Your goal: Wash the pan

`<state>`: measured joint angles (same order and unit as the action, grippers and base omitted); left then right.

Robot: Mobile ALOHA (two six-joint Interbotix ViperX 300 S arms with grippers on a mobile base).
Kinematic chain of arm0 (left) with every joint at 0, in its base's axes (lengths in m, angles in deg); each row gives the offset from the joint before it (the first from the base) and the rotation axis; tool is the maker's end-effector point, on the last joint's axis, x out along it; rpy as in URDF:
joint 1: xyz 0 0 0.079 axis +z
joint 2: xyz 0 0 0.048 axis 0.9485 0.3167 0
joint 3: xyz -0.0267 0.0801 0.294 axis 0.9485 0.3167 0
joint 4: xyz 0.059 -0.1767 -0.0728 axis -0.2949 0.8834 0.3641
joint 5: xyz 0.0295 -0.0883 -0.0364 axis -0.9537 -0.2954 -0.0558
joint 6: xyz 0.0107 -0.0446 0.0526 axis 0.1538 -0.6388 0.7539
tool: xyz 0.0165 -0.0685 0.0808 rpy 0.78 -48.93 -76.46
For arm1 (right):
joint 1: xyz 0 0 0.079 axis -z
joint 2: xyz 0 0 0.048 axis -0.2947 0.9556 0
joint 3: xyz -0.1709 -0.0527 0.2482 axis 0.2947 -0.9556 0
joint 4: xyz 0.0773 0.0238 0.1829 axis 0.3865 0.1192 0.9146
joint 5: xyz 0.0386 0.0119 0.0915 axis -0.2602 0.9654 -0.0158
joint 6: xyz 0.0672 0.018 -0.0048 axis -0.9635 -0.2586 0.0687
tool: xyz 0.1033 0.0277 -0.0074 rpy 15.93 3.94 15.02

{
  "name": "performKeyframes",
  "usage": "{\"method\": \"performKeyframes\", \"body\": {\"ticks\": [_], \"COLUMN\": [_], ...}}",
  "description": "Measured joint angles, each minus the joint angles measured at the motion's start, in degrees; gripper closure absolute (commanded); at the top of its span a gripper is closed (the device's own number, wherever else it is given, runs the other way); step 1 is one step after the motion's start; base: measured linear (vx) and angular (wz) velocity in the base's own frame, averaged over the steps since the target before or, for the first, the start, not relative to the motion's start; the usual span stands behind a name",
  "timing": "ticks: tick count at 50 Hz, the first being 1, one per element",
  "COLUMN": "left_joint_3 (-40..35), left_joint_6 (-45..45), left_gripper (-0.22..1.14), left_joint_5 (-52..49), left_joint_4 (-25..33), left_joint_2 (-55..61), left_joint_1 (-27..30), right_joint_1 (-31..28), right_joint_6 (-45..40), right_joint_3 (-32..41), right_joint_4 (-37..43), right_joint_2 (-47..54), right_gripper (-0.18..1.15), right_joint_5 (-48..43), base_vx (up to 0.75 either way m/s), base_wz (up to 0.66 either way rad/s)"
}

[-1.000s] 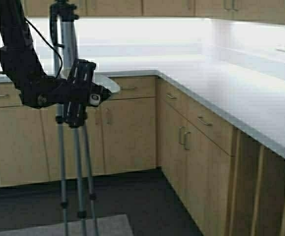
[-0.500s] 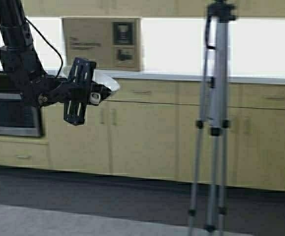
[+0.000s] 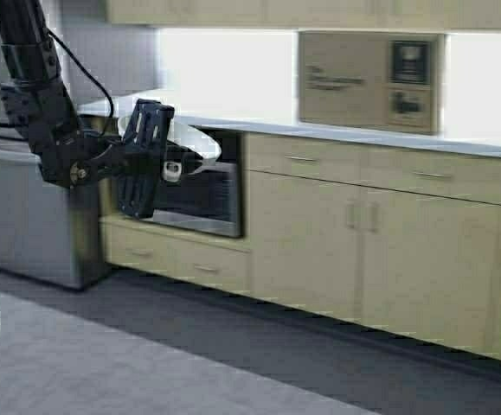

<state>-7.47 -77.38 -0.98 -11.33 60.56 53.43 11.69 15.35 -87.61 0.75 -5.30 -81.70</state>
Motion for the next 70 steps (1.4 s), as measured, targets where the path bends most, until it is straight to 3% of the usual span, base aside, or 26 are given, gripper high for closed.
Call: {"method": "performKeyframes", "body": {"ticks": [70], "left_joint_3": [4.6], "left_joint_6": [-3.0], "left_gripper": [0.89], "left_joint_5": [8.3], "left_joint_4": [0.7], "left_joint_2": [-0.1], "left_joint_1": [2.2], "right_joint_1": [-2.0], "right_joint_6": [0.1], "right_joint_3": [-0.3], "right_joint_4": [0.0], "right_joint_2": [-0.3], "right_gripper": [0.91], "right_joint_5": [0.0], "base_vx": [0.19], "base_wz": [0.55]}}
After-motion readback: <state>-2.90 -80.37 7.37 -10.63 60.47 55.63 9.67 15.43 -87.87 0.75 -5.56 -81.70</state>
